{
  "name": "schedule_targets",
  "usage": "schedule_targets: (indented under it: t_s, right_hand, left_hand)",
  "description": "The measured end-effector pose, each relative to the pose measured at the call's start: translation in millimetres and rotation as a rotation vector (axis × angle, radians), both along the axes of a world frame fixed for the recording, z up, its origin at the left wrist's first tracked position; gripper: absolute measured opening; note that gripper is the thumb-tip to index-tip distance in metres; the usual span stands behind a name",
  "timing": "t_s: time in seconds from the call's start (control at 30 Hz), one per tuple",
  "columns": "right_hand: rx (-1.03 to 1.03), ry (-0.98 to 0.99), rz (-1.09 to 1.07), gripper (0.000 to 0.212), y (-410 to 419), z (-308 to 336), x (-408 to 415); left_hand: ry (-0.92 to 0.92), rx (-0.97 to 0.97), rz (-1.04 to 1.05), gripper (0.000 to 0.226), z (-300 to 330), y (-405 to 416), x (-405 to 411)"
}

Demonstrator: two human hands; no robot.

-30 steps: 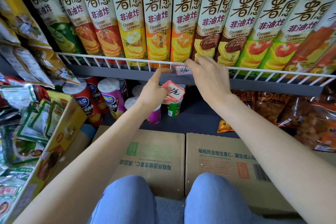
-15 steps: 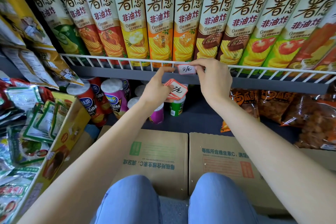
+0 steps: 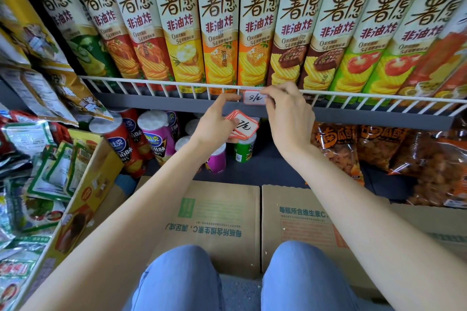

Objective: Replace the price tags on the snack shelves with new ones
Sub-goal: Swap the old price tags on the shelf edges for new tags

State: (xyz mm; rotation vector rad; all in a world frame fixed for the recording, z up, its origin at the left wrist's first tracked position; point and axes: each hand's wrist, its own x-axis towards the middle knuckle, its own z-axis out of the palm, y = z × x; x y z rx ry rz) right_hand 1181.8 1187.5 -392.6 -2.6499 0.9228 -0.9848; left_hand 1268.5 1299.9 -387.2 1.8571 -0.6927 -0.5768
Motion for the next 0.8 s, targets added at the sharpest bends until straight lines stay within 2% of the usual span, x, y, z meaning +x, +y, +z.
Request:
schedule_targets:
  t_s: [0.27,0.43,0.53,0.63,0.73,0.8]
  right_hand:
    - [-0.035,0.052,-0.009,0.023,1,6,-1]
    - [-0.132,0.133,0.006,0.024,3,5,-6]
    - [-0.307,0.29,-0.036,0.037,5,6,-10]
    - [-0.44,0.332,-0.05,0.051,4,0,-12]
    - [-0.455,0.358,-0.029,0.06,4,5,-16]
    - [-0.337,0.435,0.086,0.065,2,11,-22]
  left_hand:
    - [0.001,-0.015,0.023,0.041,1,-1,0]
    - [-0.012,-0.141,0.108,0.031,-1,4,-1]
    - [0.002,-0.223,0.147,0.026,-2,8,-3]
    - [0.04,-0.251,0.167,0.016,-1,6,-5]
    - [0.125,-0.273,0.16,0.017,12,4,-9]
    - [0.193,-0.267,0.161,0.019,25,2,-12]
